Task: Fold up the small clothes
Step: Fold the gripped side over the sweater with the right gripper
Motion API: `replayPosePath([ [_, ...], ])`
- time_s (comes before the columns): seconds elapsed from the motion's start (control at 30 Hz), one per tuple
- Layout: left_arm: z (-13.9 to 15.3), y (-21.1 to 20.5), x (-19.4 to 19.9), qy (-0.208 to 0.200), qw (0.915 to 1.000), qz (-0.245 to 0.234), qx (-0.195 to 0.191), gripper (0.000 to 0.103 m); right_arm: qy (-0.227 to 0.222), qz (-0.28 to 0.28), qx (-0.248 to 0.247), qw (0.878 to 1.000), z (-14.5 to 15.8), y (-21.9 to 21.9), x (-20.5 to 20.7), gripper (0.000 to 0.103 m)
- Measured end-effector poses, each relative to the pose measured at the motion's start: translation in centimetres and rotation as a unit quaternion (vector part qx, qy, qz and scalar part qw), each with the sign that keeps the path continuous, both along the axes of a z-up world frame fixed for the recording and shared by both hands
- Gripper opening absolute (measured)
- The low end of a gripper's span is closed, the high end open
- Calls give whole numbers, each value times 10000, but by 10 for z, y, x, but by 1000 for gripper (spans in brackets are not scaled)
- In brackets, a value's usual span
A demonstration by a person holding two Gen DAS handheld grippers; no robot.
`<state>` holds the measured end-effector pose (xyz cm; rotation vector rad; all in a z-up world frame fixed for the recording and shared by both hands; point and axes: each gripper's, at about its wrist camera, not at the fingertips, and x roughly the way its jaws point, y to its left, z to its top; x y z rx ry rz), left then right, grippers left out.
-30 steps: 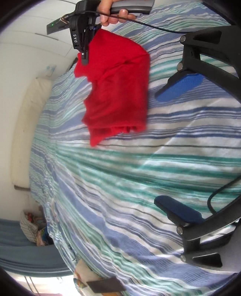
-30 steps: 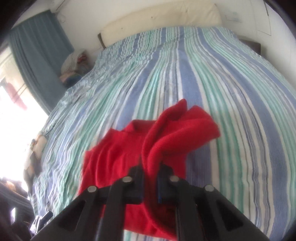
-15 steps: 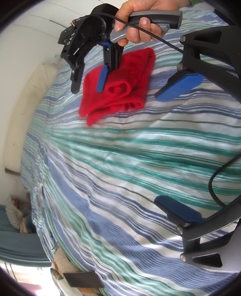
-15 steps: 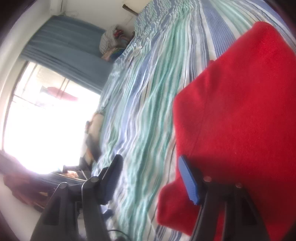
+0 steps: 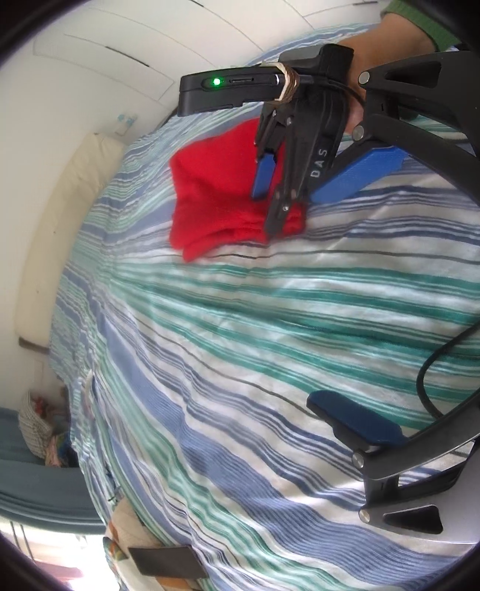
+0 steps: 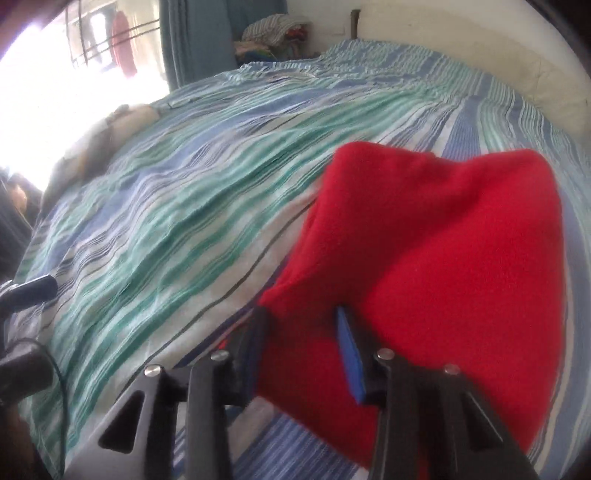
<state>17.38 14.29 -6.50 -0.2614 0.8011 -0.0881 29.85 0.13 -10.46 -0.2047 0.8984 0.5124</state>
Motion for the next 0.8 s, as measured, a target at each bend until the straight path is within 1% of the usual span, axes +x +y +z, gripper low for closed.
replayPosePath([
  [0.03, 0, 0, 1, -16, 10000, -61, -61, 101, 19, 53, 98, 9999, 5, -2, -4, 56],
  [0.07, 2, 0, 3, -52, 9998, -137, -154, 101, 79, 135, 293, 9994, 11, -6, -7, 64],
  [0.13, 7, -1, 14, -88, 9987, -280, -407, 101, -15, 223, 658, 9976, 32, -23, -16, 64],
  [0.2, 12, -7, 35, 4, 9961, -507, -728, 102, -321, 92, 823, 9960, 51, -55, -25, 65],
  [0.23, 14, -12, 50, 68, 9939, -690, -862, 102, -449, -61, 889, 9950, 60, -70, -23, 71],
  [0.27, 14, -21, 69, 171, 9914, -938, -899, 102, -560, -284, 964, 9934, 66, -90, -21, 79],
  [0.33, 10, -43, 109, 435, 9874, -1380, -646, 102, -624, -796, 1167, 9880, 70, -132, -7, 86],
  [0.37, 4, -53, 130, 606, 9848, -1552, -492, 102, -553, -1064, 1289, 9844, 69, -150, 3, 86],
  [0.43, -12, -65, 166, 963, 9817, -1606, -354, 102, -173, -1490, 1715, 9737, 57, -181, 31, 86],
  [0.5, -32, -70, 192, 1369, 9777, -1545, -398, 101, 316, -1742, 2217, 9589, 37, -199, 55, 86],
  [0.53, -39, -71, 199, 1485, 9762, -1514, -457, 101, 558, -1763, 2479, 9510, 26, -203, 67, 86],
  [0.57, -44, -71, 204, 1514, 9755, -1502, -545, 102, 736, -1755, 2692, 9441, 16, -203, 76, 86],
  [0.6, -46, -71, 206, 1457, 9762, -1476, -635, 102, 887, -1691, 2882, 9383, 5, -200, 84, 86],
  [0.63, -46, -72, 207, 1374, 9767, -1461, -763, 102, 1068, -1555, 3099, 9319, -5, -194, 91, 79],
  [0.67, -46, -73, 207, 1296, 9749, -1536, -960, 97, 1248, -1405, 3257, 9266, -17, -185, 97, 59],
  [0.7, -48, -78, 208, 1283, 9711, -1684, -1101, 82, 1330, -1390, 3200, 9277, -24, -175, 100, 50],
  [0.73, -51, -83, 210, 1376, 9684, -1767, -1094, 33, 1241, -1472, 2980, 9349, -27, -167, 101, 44],
  [0.77, -52, -85, 212, 1436, 9680, -1715, -1142, 31, 1066, -1515, 2746, 9436, -24, -159, 99, 40],
  [0.8, -47, -84, 212, 1394, 9689, -1644, -1212, 28, 893, -1538, 2545, 9506, -18, -154, 97, 39],
])
